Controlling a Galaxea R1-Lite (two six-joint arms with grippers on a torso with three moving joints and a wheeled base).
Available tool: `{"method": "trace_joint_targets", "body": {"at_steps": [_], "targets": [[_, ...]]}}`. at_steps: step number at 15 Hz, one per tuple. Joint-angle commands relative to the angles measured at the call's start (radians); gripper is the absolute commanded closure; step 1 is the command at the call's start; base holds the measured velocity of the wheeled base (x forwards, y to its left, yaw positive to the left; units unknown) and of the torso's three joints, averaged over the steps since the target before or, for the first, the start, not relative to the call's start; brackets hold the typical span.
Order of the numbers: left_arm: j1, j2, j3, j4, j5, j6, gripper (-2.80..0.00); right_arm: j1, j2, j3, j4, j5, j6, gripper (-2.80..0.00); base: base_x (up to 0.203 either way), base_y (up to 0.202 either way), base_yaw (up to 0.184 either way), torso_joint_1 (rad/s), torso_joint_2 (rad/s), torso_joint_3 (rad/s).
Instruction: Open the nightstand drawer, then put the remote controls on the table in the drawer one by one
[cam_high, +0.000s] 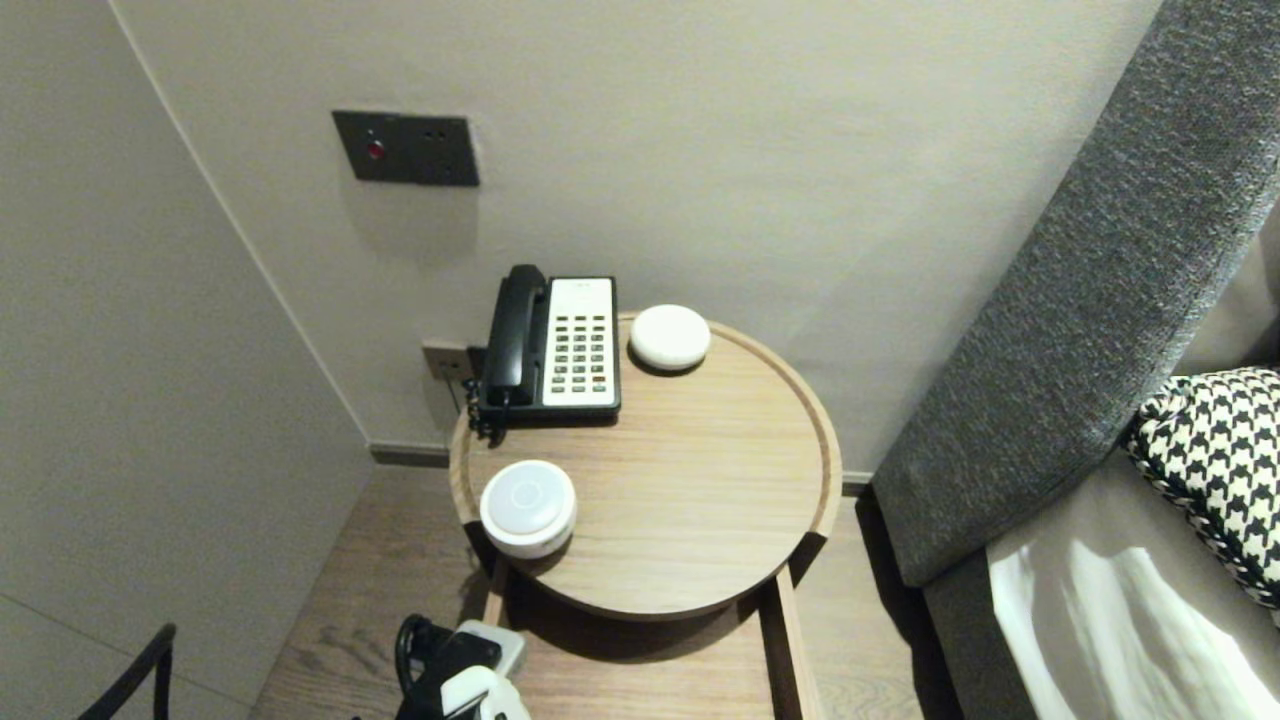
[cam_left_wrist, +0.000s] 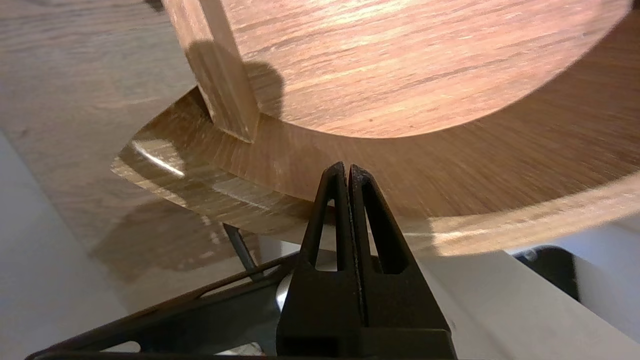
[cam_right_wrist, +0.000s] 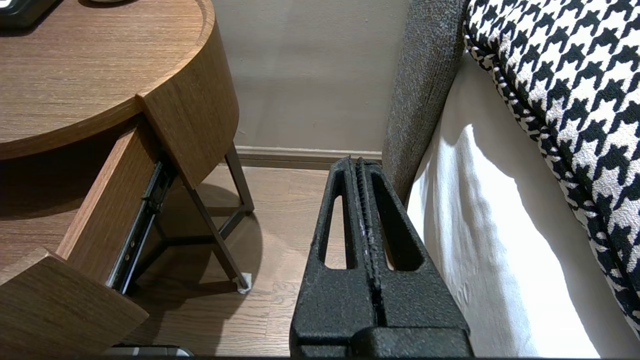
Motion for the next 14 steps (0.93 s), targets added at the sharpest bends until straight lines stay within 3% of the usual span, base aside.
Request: {"method": "trace_joint_targets", "body": {"at_steps": [1, 3, 9, 12, 14], "targets": [[0.005, -0.040, -0.017, 0.005, 0.005, 0.000, 0.00, 0.000, 0.001, 0.040, -0.001, 0.000, 0.000, 0.00, 0.000, 0.000, 0.000, 0.000, 0.00, 0.000], [0.036, -0.087, -0.078, 0.036, 0.007, 0.012, 0.00, 0.000, 0.001, 0.040, -0.001, -0.001, 0.000, 0.00, 0.000, 0.000, 0.000, 0.000, 0.00, 0.000], [0.227, -0.178, -0.441, 0.327, 0.002, 0.088, 0.00, 0.000, 0.001, 0.040, -0.001, 0.000, 0.000, 0.00, 0.000, 0.000, 0.000, 0.000, 0.00, 0.000], [0.373, -0.183, -0.600, 0.421, -0.023, 0.190, 0.00, 0.000, 0.001, 0.040, -0.001, 0.000, 0.000, 0.00, 0.000, 0.000, 0.000, 0.000, 0.00, 0.000], [0.414, -0.164, -0.722, 0.525, -0.035, 0.228, 0.00, 0.000, 0.001, 0.040, -0.001, 0.000, 0.000, 0.00, 0.000, 0.000, 0.000, 0.000, 0.00, 0.000]]}}
